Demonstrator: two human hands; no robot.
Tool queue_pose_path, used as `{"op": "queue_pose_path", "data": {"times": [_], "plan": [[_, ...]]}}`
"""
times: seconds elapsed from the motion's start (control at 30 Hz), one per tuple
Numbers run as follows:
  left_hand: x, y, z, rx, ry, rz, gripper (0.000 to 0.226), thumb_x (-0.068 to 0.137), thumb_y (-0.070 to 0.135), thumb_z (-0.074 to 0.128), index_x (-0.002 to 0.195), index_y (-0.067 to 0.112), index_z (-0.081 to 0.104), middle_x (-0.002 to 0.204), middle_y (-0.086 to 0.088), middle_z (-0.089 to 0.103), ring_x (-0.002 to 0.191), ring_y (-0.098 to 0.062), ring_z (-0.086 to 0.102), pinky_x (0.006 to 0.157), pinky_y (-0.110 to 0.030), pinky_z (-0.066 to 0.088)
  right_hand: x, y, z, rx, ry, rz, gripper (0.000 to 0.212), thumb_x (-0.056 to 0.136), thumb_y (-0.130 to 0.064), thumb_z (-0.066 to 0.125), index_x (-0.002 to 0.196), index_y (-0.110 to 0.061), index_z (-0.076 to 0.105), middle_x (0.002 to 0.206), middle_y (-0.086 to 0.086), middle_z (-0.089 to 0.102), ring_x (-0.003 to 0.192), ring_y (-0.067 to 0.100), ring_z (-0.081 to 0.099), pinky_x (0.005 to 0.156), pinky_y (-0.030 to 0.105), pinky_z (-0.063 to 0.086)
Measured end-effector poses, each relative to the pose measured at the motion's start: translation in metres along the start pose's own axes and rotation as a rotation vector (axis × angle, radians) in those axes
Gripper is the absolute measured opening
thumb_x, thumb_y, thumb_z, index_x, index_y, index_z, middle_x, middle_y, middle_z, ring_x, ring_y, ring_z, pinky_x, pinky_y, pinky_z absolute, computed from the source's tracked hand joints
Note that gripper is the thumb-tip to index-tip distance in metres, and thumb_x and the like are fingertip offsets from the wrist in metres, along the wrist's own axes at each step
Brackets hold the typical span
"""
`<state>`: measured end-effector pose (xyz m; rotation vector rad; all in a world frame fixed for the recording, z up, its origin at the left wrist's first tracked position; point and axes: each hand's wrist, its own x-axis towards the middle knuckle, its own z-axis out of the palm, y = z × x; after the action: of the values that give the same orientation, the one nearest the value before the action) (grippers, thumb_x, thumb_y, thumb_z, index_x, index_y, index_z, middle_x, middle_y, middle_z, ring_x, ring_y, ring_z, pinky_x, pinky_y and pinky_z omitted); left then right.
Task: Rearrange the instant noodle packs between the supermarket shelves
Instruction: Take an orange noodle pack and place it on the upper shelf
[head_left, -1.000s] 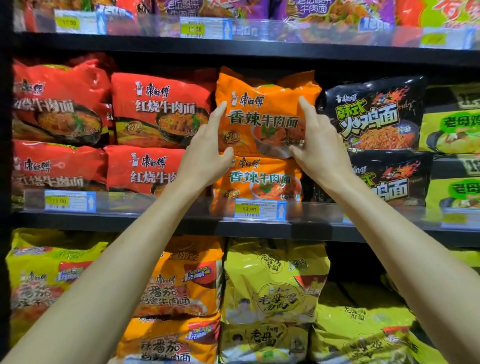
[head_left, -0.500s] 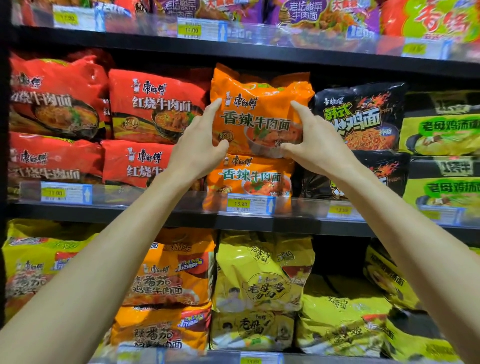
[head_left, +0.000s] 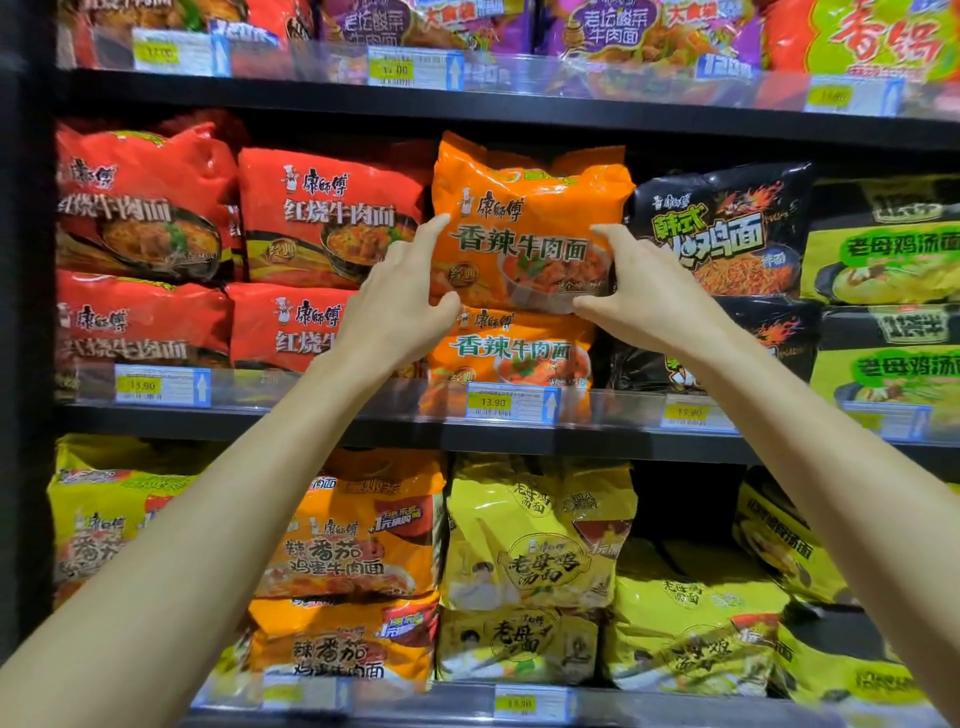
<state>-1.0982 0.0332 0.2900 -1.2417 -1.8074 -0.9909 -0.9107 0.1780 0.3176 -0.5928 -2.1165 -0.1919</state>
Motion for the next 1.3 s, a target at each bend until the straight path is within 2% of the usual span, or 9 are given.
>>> {"op": "queue_pose_path", "data": {"times": [0.13,0.23,0.43,0.6,0.7,0.97,1.3], "plan": [[-0.008,0.007,-0.011,0.187,-0.133,-0.001,0.059,0.100,0.038,0.053,0.155,0.031,0.032,0.144,-0.012,0.050,0.135,-0.034,0.044,0.092,-0.049,0.048,-0.011,-0.010,-0.010,-0.175,-0.160,-0.001,0.068,0.090,-0.042,0.066,0.148,-0.018,0.039,0.134,0.013,0.054,0.116,0.031,0.057,0.090,0.045,0.053],[-0.018,0.012,-0.019,0.350,-0.223,0.027,0.053,0.100,0.043,0.051,0.150,0.027,0.043,0.146,-0.013,0.050,0.136,-0.036,0.042,0.098,-0.052,0.046,-0.029,-0.019,-0.015,-0.293,-0.170,-0.046,0.056,0.091,-0.046,0.062,0.138,-0.018,0.048,0.128,0.011,0.057,0.115,0.031,0.055,0.091,0.048,0.051],[-0.053,0.020,-0.032,0.473,-0.274,0.068,0.055,0.099,0.050,0.048,0.149,0.028,0.043,0.146,-0.011,0.049,0.138,-0.035,0.041,0.106,-0.055,0.040,-0.078,-0.037,-0.016,-0.445,-0.190,-0.114,0.055,0.092,-0.050,0.058,0.138,-0.023,0.045,0.136,0.008,0.050,0.125,0.032,0.044,0.098,0.049,0.042],[-0.090,0.033,-0.035,0.464,-0.378,0.080,0.050,0.099,0.050,0.047,0.144,0.029,0.045,0.143,-0.010,0.048,0.134,-0.035,0.041,0.106,-0.053,0.038,-0.114,-0.060,-0.007,-0.482,-0.266,-0.154,0.056,0.093,-0.051,0.055,0.140,-0.025,0.042,0.137,0.008,0.048,0.127,0.032,0.043,0.097,0.046,0.040],[-0.108,0.036,-0.033,0.458,-0.418,0.091,0.056,0.098,0.052,0.048,0.149,0.029,0.040,0.145,-0.009,0.046,0.135,-0.035,0.040,0.106,-0.053,0.038,-0.130,-0.070,-0.002,-0.477,-0.339,-0.158,0.061,0.092,-0.055,0.055,0.144,-0.025,0.039,0.139,0.008,0.048,0.129,0.032,0.041,0.096,0.046,0.040],[-0.153,0.025,-0.046,0.457,-0.490,0.047,0.055,0.099,0.054,0.048,0.148,0.031,0.041,0.149,-0.008,0.044,0.141,-0.034,0.036,0.111,-0.054,0.036,-0.174,-0.064,-0.003,-0.453,-0.483,-0.120,0.065,0.093,-0.063,0.050,0.147,-0.030,0.035,0.142,0.004,0.047,0.132,0.028,0.042,0.099,0.045,0.041],[-0.213,0.050,-0.045,0.390,-0.634,0.009,0.054,0.097,0.057,0.047,0.144,0.031,0.046,0.141,-0.008,0.055,0.130,-0.037,0.049,0.099,-0.051,0.046,-0.244,-0.039,-0.007,-0.433,-0.628,-0.077,0.064,0.093,-0.060,0.050,0.145,-0.027,0.038,0.147,0.006,0.044,0.133,0.031,0.041,0.098,0.044,0.043]]}}
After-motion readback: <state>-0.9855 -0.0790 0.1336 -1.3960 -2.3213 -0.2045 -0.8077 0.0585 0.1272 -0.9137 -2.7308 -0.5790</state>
